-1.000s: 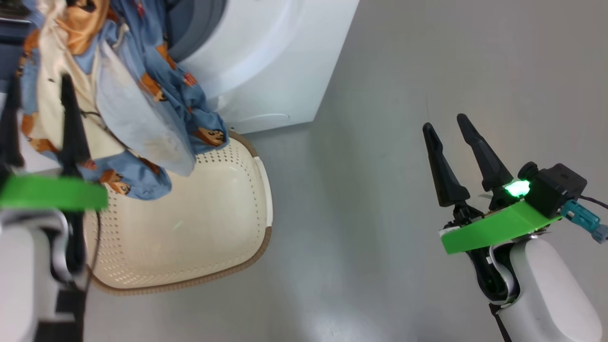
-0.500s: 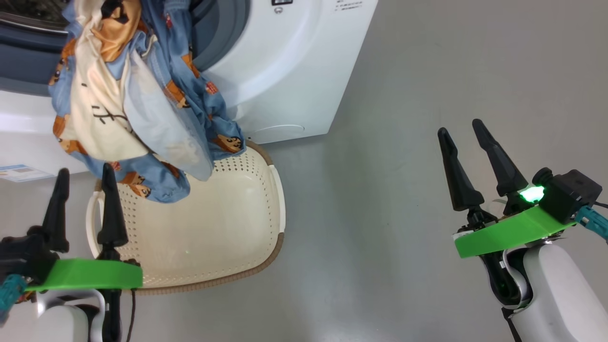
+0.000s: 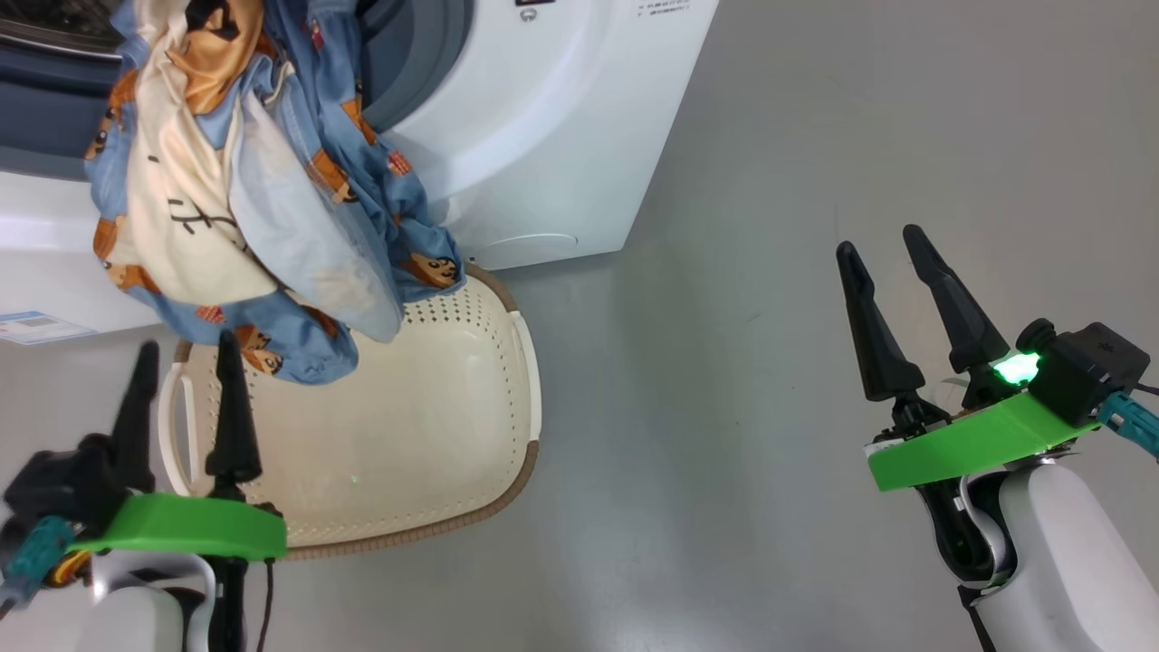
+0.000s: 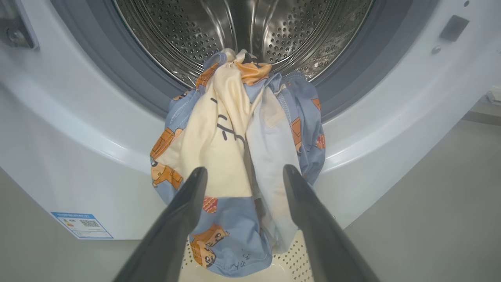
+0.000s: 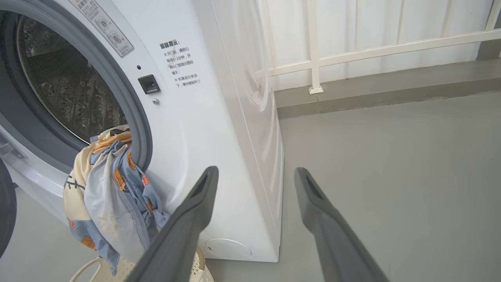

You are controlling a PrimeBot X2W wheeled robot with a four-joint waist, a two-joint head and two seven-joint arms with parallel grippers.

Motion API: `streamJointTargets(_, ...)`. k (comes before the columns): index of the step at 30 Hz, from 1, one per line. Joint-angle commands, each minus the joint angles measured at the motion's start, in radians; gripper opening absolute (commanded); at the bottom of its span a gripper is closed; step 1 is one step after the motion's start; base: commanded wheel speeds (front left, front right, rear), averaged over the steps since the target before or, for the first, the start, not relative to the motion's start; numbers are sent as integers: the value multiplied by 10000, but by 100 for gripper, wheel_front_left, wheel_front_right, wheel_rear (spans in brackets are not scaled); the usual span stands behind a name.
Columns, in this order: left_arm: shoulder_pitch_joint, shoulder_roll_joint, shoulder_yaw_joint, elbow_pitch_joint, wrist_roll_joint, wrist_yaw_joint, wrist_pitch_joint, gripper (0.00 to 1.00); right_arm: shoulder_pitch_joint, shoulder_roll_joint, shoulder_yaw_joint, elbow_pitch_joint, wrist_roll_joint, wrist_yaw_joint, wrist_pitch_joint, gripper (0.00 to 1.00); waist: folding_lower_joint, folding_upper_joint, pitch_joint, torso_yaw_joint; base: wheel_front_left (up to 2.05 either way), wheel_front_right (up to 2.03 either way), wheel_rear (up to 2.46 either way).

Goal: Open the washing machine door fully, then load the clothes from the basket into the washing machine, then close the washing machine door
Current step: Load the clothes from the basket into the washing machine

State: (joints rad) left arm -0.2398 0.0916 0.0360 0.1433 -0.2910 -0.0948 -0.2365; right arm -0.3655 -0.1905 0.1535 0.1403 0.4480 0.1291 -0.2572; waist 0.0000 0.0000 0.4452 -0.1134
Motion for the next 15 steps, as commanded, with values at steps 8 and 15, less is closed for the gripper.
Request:
streamJointTargets(8,-1109,542,-162,1547,-665,-264,562,100,95,26,250,-270,-30,16,-46,100,0,0,201,-119,0,0,0)
streamJointTargets(15,-2976,1097,-786,3844,-1219,-346,1021,100,-126,156,367,-348,-53,16,-46,100,0,0,698,-414,0,0,0)
